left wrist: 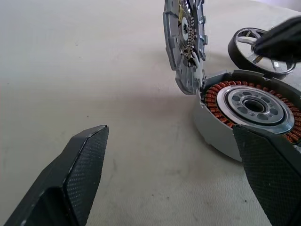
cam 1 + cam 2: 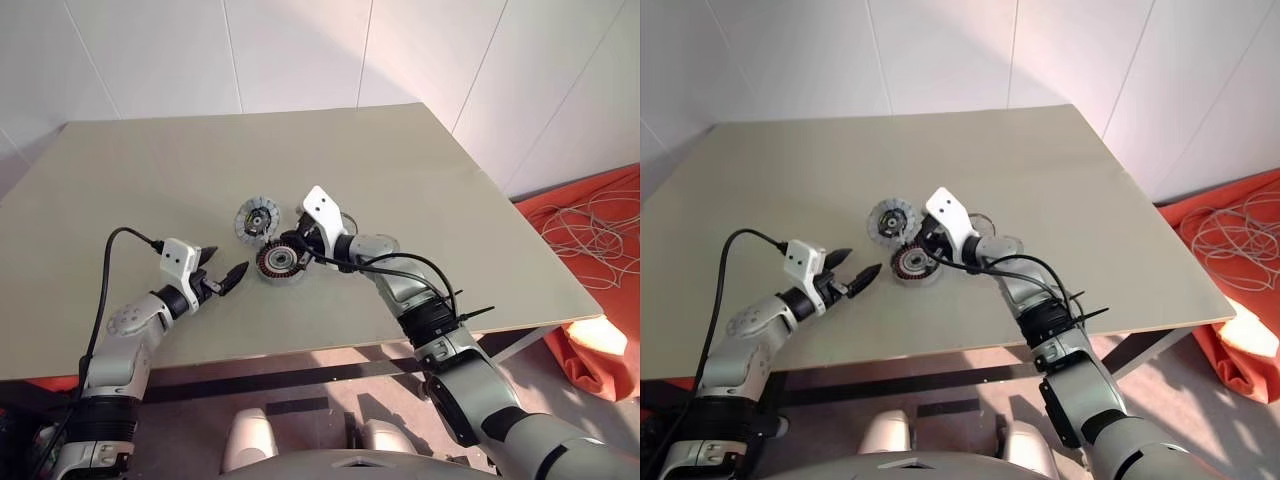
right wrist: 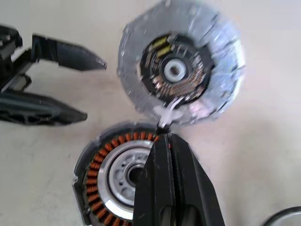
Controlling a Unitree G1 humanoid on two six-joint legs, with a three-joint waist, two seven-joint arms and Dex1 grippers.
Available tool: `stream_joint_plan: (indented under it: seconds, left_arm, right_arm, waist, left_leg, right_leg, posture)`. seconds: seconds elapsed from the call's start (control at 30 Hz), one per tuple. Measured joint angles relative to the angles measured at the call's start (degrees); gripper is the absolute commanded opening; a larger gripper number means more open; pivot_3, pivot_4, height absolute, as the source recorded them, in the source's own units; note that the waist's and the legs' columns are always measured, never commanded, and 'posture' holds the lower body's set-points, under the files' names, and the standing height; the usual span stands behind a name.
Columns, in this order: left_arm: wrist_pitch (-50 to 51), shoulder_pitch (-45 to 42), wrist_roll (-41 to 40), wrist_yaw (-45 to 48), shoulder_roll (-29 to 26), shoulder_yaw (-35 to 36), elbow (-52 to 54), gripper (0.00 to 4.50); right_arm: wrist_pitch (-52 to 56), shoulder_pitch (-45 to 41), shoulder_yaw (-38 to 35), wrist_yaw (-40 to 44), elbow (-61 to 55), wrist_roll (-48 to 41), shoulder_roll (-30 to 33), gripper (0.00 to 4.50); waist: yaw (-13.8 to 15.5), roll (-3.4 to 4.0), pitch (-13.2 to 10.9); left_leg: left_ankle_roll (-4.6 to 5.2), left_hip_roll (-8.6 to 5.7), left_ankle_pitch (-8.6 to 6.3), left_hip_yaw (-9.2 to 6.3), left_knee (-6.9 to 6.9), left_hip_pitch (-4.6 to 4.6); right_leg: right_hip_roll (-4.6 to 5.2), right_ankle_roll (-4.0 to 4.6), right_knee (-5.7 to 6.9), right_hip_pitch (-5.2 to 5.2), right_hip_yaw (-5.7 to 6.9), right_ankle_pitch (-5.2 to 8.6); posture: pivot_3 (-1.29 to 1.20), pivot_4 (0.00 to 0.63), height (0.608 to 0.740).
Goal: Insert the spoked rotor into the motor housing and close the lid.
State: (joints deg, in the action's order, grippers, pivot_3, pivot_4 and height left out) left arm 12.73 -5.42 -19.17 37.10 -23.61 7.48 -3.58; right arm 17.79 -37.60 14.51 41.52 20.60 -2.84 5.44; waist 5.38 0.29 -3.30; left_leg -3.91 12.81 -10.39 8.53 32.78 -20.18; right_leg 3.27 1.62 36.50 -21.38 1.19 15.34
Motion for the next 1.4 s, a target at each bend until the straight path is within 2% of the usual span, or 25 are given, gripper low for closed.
stream_joint_plan:
  seconds: [0.27, 0.3, 0.4, 0.67, 1.03, 1.4]
  left_arm:
    - [-0.25, -0.31, -0.01, 0.40, 0.14, -0.18, -0.15, 4.50]
    - [-0.26, -0.40, -0.01, 0.44, 0.17, -0.22, -0.19, 4.50]
    - [-0.32, -0.93, -0.01, 0.63, 0.29, -0.35, -0.34, 4.50]
    - [-0.54, -1.30, 0.12, 1.02, 0.59, -0.46, -1.39, 4.50]
    - [-1.19, -1.53, 0.36, 1.45, 0.59, -0.64, -2.39, 4.50]
    - [-1.31, -1.46, 0.57, 1.40, 0.51, -0.67, -2.39, 4.50]
  right_arm:
    - [1.62, -0.69, -4.84, -1.25, -2.74, -1.63, 5.09, 0.02]
    - [1.75, -1.07, -5.41, -1.69, -2.29, -1.63, 5.85, 0.20]
    - [2.48, -2.04, -7.09, -3.06, -0.16, -1.56, 7.91, 0.90]
    - [2.11, -1.84, -9.21, -6.23, 5.43, 0.37, 13.24, 3.59]
    - [4.75, 0.61, -10.20, -4.77, 5.40, -0.93, 14.83, 3.59]
    - [7.47, 2.36, -12.21, -5.89, 5.83, -3.76, 11.24, 3.59]
  waist:
    - [0.04, 0.00, 0.00]
    - [0.03, 0.00, 0.00]
    - [0.08, -0.01, 0.00]
    - [0.09, 0.00, 0.00]
    - [0.09, 0.00, 0.00]
    - [0.09, 0.00, 0.00]
  left_leg:
    - [-0.02, 0.00, 0.01, 0.00, 0.01, 0.00]
    - [-0.01, 0.00, 0.01, 0.00, 0.01, 0.01]
    - [-0.01, -0.01, 0.01, 0.01, 0.01, 0.00]
    - [-0.01, -0.02, 0.01, 0.01, 0.01, -0.02]
    - [-0.01, -0.02, 0.01, 0.02, 0.04, 0.01]
    - [0.00, -0.01, 0.00, 0.02, 0.04, 0.01]
  right_leg:
    - [0.00, 0.00, 0.00, 0.01, 0.00, 0.00]
    - [0.00, 0.00, 0.01, 0.01, 0.00, 0.00]
    - [0.01, 0.00, 0.00, 0.02, 0.00, 0.00]
    - [0.00, 0.01, 0.00, 0.00, 0.00, 0.00]
    - [0.01, 0.01, 0.01, 0.03, 0.00, 0.00]
    - [0.01, 0.02, 0.01, 0.03, 0.00, 0.00]
  posture:
    - [0.00, 0.000, 0.740]
    - [0.00, 0.000, 0.740]
    - [0.00, 0.000, 0.740]
    - [0.00, 0.000, 0.740]
    - [0.00, 0.000, 0.740]
    - [0.00, 0.000, 0.740]
